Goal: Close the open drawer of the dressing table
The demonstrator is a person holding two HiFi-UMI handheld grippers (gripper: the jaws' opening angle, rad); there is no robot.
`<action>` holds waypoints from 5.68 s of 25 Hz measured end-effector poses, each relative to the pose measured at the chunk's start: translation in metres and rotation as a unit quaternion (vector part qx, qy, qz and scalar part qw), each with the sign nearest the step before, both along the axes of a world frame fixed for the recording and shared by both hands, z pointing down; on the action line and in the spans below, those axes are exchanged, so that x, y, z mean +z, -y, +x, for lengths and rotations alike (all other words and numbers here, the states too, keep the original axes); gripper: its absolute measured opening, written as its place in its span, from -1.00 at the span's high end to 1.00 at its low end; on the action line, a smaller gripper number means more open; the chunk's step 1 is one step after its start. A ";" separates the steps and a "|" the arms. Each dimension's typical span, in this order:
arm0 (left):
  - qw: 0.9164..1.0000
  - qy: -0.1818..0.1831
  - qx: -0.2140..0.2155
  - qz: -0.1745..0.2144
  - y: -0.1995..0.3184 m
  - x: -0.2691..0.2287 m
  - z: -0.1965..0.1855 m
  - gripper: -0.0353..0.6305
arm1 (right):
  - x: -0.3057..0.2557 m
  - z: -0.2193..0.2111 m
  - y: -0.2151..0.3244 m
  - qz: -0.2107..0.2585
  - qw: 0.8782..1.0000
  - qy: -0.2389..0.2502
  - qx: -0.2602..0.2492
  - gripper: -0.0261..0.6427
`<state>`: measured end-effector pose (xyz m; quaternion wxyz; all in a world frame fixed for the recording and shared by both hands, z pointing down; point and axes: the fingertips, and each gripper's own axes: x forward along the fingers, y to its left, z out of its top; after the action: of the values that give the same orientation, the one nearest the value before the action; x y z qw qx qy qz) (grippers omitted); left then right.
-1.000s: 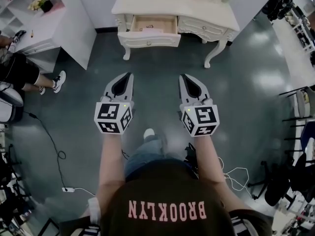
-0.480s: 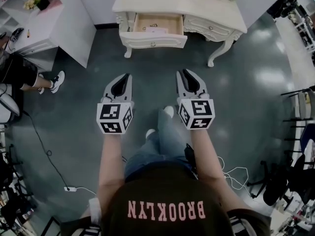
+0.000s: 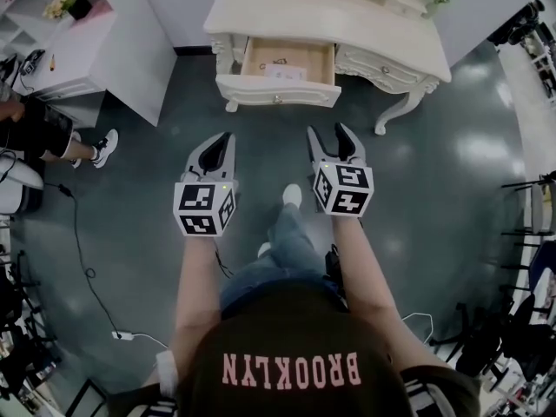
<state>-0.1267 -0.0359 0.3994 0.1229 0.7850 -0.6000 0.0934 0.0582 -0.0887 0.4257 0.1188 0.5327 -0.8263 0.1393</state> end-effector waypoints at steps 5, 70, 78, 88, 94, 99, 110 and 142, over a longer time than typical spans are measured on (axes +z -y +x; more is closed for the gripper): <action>1.000 -0.002 -0.005 -0.014 0.035 0.010 -0.006 0.88 | 0.028 -0.009 0.050 -0.037 0.999 -0.008 0.007 0.22; 0.991 0.028 -0.046 -0.125 0.220 0.108 -0.007 0.88 | 0.219 -0.041 0.258 -0.212 0.975 -0.058 0.020 0.17; 0.992 0.031 -0.023 -0.123 0.246 0.106 -0.019 0.88 | 0.220 -0.042 0.276 -0.221 0.972 -0.070 0.048 0.17; 0.992 0.039 0.017 -0.122 0.285 0.103 -0.034 0.88 | 0.220 -0.044 0.307 -0.220 0.969 -0.076 0.089 0.17; 0.991 0.039 0.037 -0.121 0.307 0.104 -0.037 0.88 | 0.220 -0.044 0.330 -0.222 0.968 -0.080 0.089 0.17; 0.991 0.038 0.044 -0.124 0.321 0.109 -0.038 0.88 | 0.221 -0.043 0.345 -0.219 0.968 -0.081 0.094 0.17; 0.990 0.036 0.051 -0.129 0.341 0.112 -0.048 0.88 | 0.221 -0.044 0.366 -0.210 0.969 -0.078 0.101 0.17; 0.981 0.041 0.123 -0.147 0.403 0.129 -0.070 0.88 | 0.223 -0.049 0.418 -0.184 0.975 -0.063 0.110 0.16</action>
<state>-0.1969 -0.4388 0.5282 0.1995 0.8216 -0.4834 0.2269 0.0096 -0.5068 0.6486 0.2500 0.5970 -0.7139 0.2673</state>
